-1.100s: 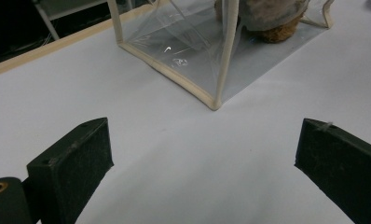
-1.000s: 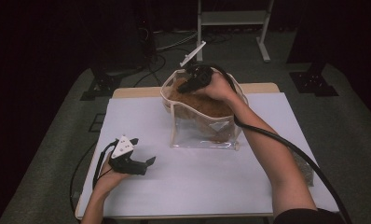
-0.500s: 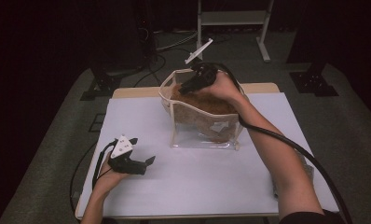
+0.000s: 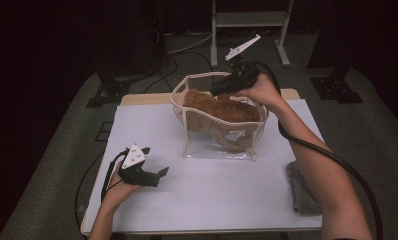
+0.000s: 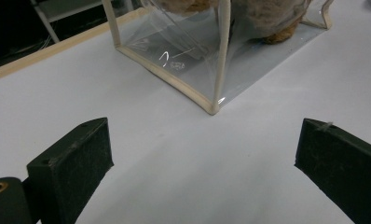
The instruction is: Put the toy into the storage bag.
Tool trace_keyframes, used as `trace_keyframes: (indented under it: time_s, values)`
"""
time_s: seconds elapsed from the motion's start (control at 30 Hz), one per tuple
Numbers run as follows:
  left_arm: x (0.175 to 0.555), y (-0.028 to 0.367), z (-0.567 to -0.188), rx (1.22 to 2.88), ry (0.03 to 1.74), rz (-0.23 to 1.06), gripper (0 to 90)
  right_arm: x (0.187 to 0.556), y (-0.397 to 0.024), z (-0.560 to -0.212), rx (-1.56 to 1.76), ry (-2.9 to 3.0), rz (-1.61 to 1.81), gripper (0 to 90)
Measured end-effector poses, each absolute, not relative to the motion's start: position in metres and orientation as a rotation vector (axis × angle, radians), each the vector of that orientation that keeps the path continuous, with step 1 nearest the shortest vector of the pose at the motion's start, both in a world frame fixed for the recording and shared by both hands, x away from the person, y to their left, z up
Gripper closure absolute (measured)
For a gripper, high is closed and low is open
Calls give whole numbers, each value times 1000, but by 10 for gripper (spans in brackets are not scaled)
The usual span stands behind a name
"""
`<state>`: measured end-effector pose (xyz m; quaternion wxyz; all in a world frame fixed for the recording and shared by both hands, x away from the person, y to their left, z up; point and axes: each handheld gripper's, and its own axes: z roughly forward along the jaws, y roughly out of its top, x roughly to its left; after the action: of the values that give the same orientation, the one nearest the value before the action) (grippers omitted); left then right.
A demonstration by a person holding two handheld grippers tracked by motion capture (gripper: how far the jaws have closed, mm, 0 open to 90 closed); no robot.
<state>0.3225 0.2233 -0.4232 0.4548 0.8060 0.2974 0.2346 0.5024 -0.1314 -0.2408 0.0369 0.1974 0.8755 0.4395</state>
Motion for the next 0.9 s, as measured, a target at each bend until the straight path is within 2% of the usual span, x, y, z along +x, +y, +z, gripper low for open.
trace_keyframes:
  time_s: [0.9]
  values:
    - [322, 224, -426, 1990, 737, 570, 31, 450, -258, -246, 804, 2520, 1451, 424]
